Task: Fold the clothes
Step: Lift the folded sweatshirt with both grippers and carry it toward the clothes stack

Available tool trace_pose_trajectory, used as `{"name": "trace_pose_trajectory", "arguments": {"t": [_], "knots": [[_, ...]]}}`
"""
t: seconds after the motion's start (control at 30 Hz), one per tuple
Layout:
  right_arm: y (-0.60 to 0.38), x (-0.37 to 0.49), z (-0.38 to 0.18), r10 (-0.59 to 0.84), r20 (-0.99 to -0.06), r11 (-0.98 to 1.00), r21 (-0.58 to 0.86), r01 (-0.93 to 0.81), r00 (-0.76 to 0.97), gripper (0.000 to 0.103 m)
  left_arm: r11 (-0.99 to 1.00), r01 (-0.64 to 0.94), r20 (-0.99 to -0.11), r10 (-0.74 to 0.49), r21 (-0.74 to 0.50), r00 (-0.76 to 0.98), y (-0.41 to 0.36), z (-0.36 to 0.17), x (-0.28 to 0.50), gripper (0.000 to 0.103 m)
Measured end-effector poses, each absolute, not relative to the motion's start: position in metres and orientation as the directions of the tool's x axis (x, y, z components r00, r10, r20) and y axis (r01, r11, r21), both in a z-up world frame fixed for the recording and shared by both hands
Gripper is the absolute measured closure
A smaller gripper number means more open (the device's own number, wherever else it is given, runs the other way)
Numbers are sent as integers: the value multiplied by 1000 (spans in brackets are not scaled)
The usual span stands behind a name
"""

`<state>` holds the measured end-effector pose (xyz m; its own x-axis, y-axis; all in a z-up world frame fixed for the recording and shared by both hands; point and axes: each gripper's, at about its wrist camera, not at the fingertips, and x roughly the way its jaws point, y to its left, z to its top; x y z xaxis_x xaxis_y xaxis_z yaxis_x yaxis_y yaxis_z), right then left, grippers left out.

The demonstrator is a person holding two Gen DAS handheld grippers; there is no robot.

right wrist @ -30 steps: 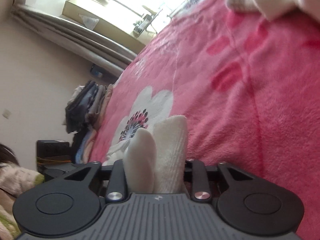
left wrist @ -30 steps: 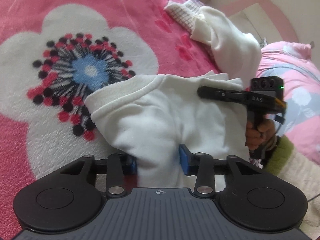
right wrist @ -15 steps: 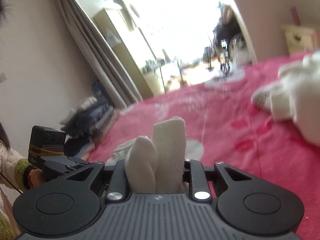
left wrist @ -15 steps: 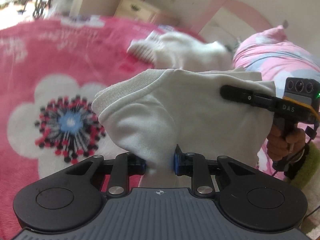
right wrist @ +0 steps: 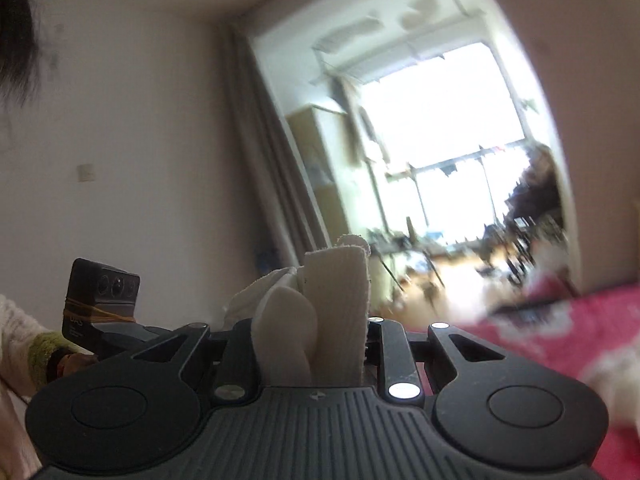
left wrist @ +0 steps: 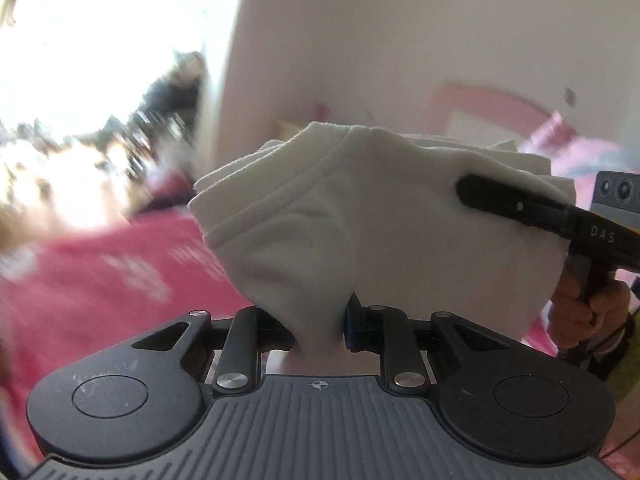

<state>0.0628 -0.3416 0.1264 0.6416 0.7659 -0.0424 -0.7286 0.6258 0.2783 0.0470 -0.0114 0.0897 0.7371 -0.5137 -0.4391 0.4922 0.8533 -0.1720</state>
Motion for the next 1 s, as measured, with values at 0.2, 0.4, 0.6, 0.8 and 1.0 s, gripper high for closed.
{"name": "trace_pose_trajectory", "arguments": {"t": [0.2,0.4,0.6,0.8,1.0], "knots": [[-251,73,200,845,23,519,210,-829,535,79,932,356,-320,-356,-61,878,63,149,15,83],[-140,79,232,927,42,351,254,-901,373,79,980,199,-251,-196,-17,948,141,176,-31,83],[-28,90,215,976,-16,207,345,-916,215,79,997,35,-272,-53,-72,961,221,159,-58,84],[66,89,171,996,-71,87,445,-891,62,79,976,-82,-275,24,-204,961,288,108,-85,84],[111,81,114,995,-101,67,547,-834,13,79,948,-140,-320,44,-284,946,329,66,-84,84]]}}
